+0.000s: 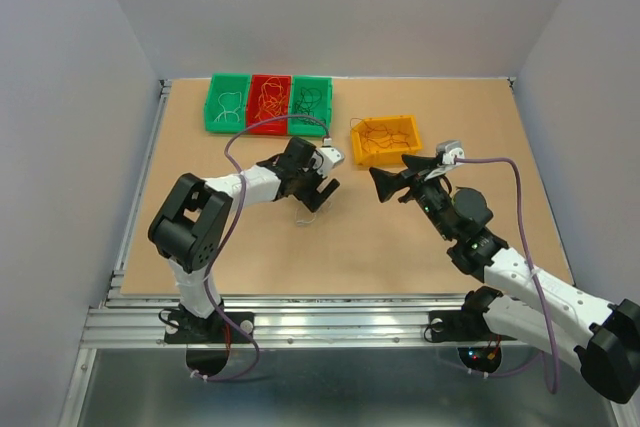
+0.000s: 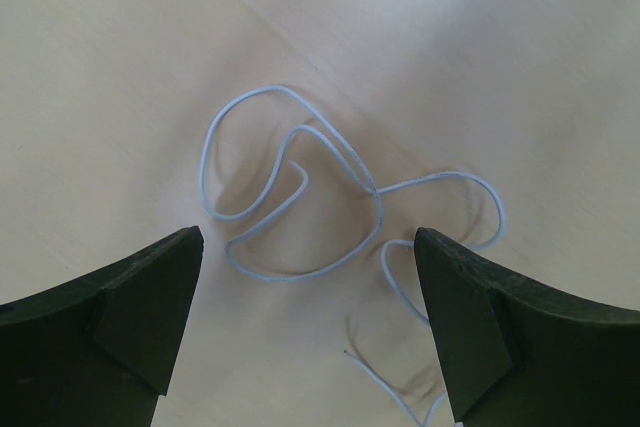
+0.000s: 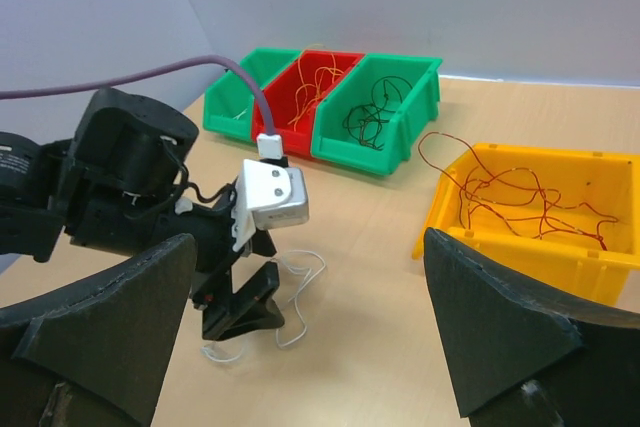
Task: Untangle the cables
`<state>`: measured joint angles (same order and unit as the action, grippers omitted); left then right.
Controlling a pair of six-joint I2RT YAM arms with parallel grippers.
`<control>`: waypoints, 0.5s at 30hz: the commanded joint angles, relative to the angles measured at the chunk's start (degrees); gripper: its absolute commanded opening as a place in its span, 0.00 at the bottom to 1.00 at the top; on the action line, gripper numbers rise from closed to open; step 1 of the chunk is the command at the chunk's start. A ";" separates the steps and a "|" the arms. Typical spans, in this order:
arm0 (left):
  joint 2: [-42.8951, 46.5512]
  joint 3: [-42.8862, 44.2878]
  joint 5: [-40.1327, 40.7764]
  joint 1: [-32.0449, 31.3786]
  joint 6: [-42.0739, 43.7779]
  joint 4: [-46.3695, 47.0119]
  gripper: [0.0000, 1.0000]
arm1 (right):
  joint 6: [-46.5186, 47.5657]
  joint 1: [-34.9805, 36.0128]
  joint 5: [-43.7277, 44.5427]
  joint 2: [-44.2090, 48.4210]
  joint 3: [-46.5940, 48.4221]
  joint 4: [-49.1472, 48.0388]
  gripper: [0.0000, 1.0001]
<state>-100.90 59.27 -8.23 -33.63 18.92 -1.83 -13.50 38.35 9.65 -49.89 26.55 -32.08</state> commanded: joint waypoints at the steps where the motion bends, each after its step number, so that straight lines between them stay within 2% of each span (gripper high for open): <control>1: -1.40 3.22 2.77 -1.00 -0.72 1.56 0.99 | -0.21 0.24 0.46 1.46 1.93 -0.71 1.00; 3: -3.15 3.84 2.96 -1.00 -0.72 1.04 0.77 | -0.21 0.24 0.37 1.81 1.84 -0.80 1.00; 9: -4.30 4.02 1.46 -1.00 -0.55 0.07 0.35 | -0.21 0.24 0.55 1.81 1.67 -0.71 1.00; 10: -3.78 3.84 1.46 -1.00 -0.37 -0.19 0.21 | -0.21 0.24 0.63 1.81 1.67 -0.62 1.00; 12: -2.55 3.31 2.86 -0.91 -0.11 -0.11 0.05 | -0.13 0.15 0.63 1.81 1.67 -0.62 1.00; 13: -0.89 3.05 3.65 -0.57 -0.20 0.15 0.00 | -0.13 0.32 0.72 1.81 1.67 -0.53 1.00; 15: 2.53 2.26 5.32 0.66 0.33 0.50 0.00 | -0.04 0.24 0.90 1.81 1.67 -0.53 1.00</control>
<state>-104.51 61.63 -6.33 -34.70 18.31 -1.56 -13.52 38.35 9.67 -49.04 26.55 -31.59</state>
